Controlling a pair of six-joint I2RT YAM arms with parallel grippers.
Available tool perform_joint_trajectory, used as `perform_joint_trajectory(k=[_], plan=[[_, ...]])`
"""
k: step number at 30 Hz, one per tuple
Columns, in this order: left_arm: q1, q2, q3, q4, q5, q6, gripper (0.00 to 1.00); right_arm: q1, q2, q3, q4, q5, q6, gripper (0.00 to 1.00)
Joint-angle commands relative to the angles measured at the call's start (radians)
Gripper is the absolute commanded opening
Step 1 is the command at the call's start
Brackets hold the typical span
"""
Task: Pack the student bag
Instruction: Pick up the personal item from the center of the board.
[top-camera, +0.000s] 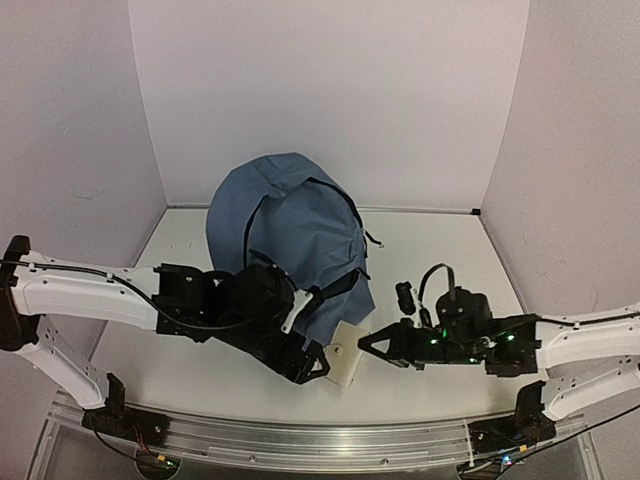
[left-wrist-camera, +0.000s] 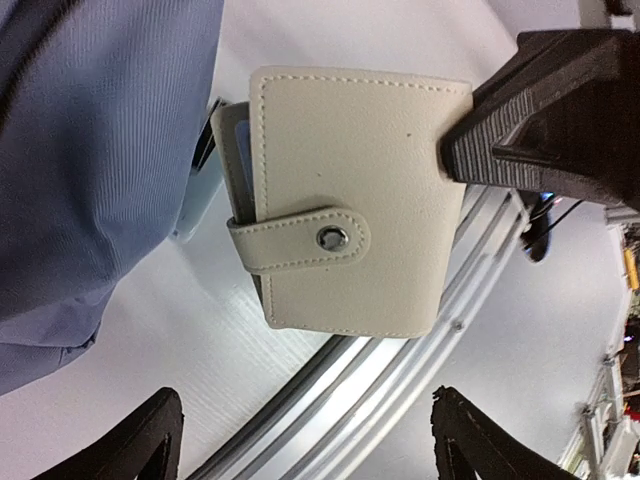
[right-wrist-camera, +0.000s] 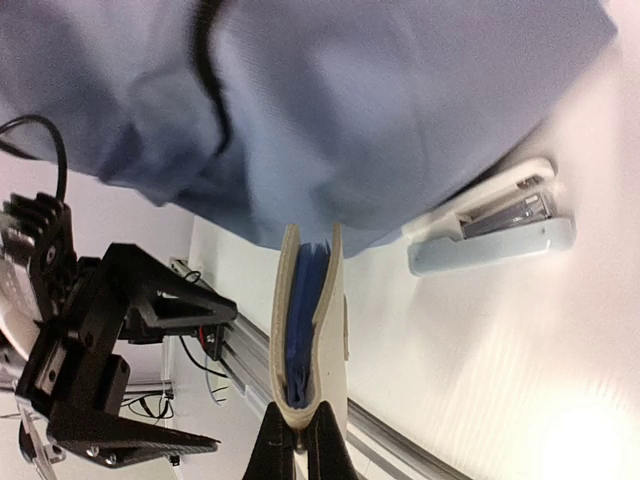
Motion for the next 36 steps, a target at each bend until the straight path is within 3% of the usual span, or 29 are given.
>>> perform_joint_trajectory(k=[1, 6, 13, 18, 24, 29, 33, 36], plan=[[0.031, -0.111, 0.072, 0.054, 0.008, -0.016, 0.88, -0.005, -0.205, 0.105, -0.156, 0.051, -0.155, 0.0], [0.078, -0.152, 0.093, 0.206, 0.113, -0.01, 0.91, -0.005, -0.311, 0.181, -0.159, -0.013, -0.282, 0.0], [0.109, -0.165, 0.125, 0.332, 0.216, 0.008, 0.93, -0.005, -0.328, 0.23, -0.103, -0.145, -0.374, 0.0], [0.131, -0.183, 0.073, 0.471, 0.3, -0.035, 0.85, -0.004, -0.333, 0.22, -0.052, -0.177, -0.371, 0.0], [0.142, -0.176, 0.036, 0.564, 0.379, -0.073, 0.63, -0.005, -0.343, 0.208, -0.048, -0.152, -0.367, 0.0], [0.148, -0.16, 0.051, 0.541, 0.375, -0.085, 0.29, -0.004, -0.329, 0.22, -0.057, -0.081, -0.362, 0.01], [0.158, -0.166, 0.078, 0.461, 0.321, -0.072, 0.03, -0.004, -0.286, 0.272, -0.175, 0.09, -0.356, 0.16], [0.165, -0.171, 0.102, 0.39, 0.272, -0.047, 0.0, -0.004, -0.235, 0.3, -0.209, 0.179, -0.351, 0.31]])
